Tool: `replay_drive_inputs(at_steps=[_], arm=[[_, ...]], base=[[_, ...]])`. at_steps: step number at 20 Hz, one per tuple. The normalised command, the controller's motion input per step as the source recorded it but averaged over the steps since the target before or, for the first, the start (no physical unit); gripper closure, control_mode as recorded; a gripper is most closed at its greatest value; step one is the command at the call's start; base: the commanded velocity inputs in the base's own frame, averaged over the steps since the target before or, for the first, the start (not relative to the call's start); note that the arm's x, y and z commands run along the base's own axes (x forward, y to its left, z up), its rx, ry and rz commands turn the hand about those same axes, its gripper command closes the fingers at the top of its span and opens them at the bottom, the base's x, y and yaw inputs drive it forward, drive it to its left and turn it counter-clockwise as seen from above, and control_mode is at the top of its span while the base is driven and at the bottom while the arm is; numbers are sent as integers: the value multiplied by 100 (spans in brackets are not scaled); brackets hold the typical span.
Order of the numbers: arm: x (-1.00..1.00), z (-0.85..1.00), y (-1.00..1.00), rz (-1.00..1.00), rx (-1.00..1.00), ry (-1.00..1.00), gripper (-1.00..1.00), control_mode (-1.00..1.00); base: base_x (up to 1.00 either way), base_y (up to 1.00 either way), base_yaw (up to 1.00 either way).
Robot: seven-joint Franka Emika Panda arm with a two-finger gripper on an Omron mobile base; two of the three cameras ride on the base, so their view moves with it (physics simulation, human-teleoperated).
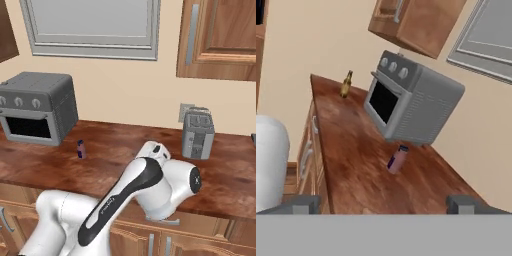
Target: Place the drinks on the dining counter in a tight cluster.
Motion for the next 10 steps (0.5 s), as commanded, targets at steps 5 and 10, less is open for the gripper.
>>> replay_drive_inputs(at_steps=[5,10], arm=[[40,-30,-26,10,4,3,-100,-100],[32,-36,-20,4,0,0,-100,-100]], base=[[0,0,0],[0,0,0]])
